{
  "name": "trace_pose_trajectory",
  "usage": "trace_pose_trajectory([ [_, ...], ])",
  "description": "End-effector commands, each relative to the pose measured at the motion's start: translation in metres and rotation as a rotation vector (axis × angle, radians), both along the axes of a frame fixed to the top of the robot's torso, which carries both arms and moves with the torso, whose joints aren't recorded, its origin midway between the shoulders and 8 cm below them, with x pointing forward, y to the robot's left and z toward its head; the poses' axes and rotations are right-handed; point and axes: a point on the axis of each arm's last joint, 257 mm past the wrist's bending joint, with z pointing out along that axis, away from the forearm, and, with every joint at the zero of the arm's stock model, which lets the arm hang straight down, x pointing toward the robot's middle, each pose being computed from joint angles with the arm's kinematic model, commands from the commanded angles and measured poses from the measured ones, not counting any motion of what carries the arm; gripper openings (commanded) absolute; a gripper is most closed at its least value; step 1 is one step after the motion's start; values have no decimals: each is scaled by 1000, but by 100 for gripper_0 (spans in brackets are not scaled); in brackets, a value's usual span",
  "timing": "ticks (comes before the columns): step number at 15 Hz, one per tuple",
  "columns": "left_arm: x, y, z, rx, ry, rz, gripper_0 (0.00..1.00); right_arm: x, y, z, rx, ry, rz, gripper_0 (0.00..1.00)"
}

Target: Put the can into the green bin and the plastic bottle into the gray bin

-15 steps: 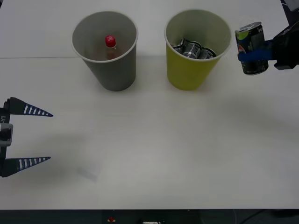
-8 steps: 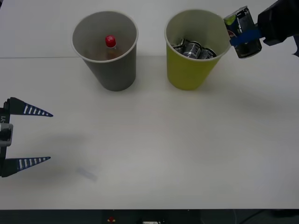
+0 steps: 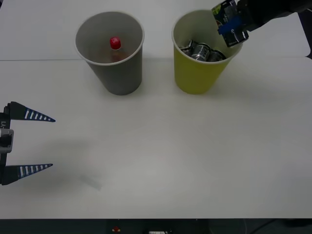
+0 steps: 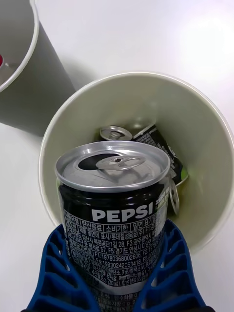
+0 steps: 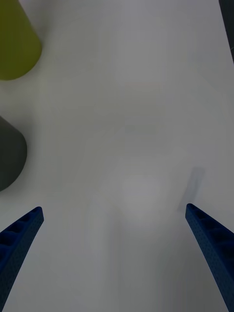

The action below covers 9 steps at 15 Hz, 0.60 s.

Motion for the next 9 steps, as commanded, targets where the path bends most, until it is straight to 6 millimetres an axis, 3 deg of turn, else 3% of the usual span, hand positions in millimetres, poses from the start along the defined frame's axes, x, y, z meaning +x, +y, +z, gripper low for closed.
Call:
trace_pose_trajectory([
  [1, 0, 0, 0, 0, 0, 0, 100, 15, 12, -1, -7, 5, -11, 0],
  [6, 0, 0, 0, 0, 0, 0, 100, 32, 30, -2, -25, -5, -23, 0],
  [7, 0, 0, 0, 0, 0, 0, 100, 32, 30, -3, -36, -12, -10, 9],
  [8, 0, 0, 0, 0, 0, 0, 100, 31, 30, -2, -41, -16, -1, 24],
  [9, 0, 0, 0, 0, 0, 0, 100, 31, 30, -3, -45, -16, 2, 62],
])
